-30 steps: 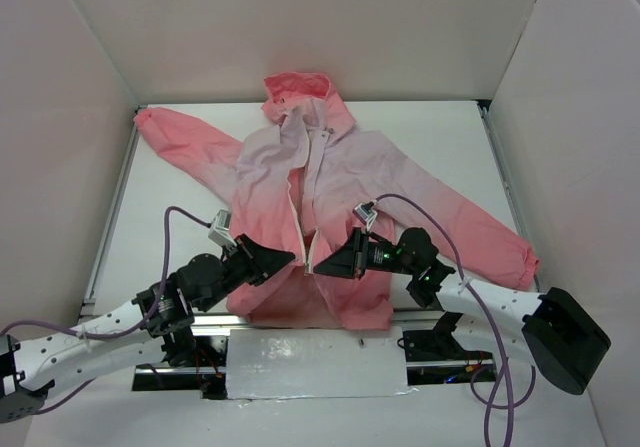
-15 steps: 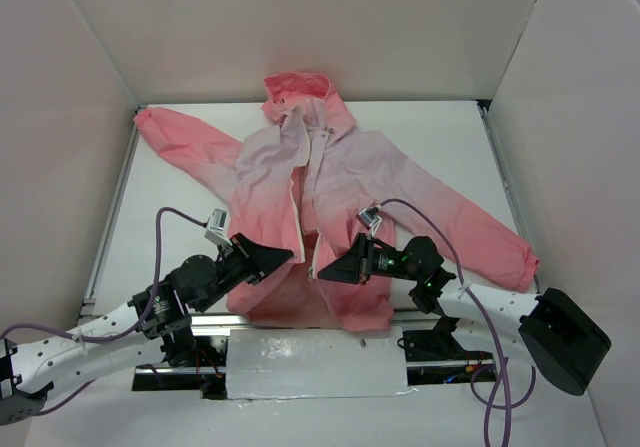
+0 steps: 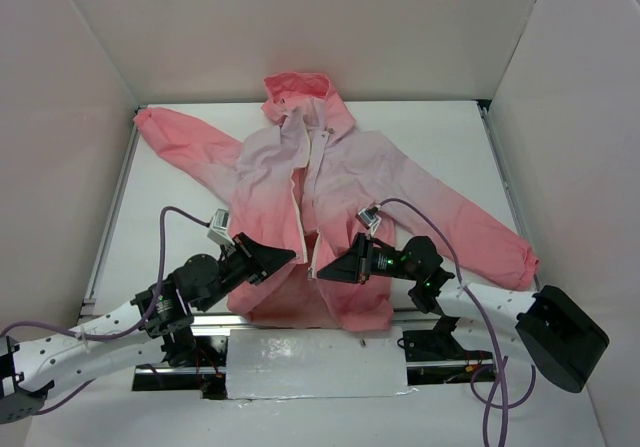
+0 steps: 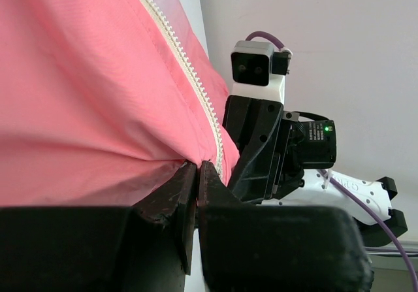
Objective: Zip up the jacket
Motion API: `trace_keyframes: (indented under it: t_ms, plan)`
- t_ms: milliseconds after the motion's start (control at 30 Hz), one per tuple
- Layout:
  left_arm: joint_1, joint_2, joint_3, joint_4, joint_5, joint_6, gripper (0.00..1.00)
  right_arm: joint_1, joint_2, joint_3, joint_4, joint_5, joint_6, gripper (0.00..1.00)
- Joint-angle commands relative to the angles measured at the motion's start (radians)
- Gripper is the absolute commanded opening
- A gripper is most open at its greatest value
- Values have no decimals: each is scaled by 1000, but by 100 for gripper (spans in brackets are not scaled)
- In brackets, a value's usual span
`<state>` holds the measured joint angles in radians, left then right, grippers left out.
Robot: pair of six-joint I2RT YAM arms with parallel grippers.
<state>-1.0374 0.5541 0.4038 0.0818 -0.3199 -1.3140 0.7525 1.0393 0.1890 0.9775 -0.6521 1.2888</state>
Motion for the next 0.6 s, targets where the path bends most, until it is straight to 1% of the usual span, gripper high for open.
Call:
trace_keyframes:
  t_ms: [0, 300, 567]
  plan:
    - [2, -9, 6, 72, 13, -7, 0, -5, 11, 30, 72, -9, -22, 0]
    - [0, 0, 13, 49, 19, -4, 0, -25, 42, 38, 107, -21, -14, 0]
    - [0, 1, 7, 45, 21, -11, 0, -50, 47, 58, 95, -47, -22, 0]
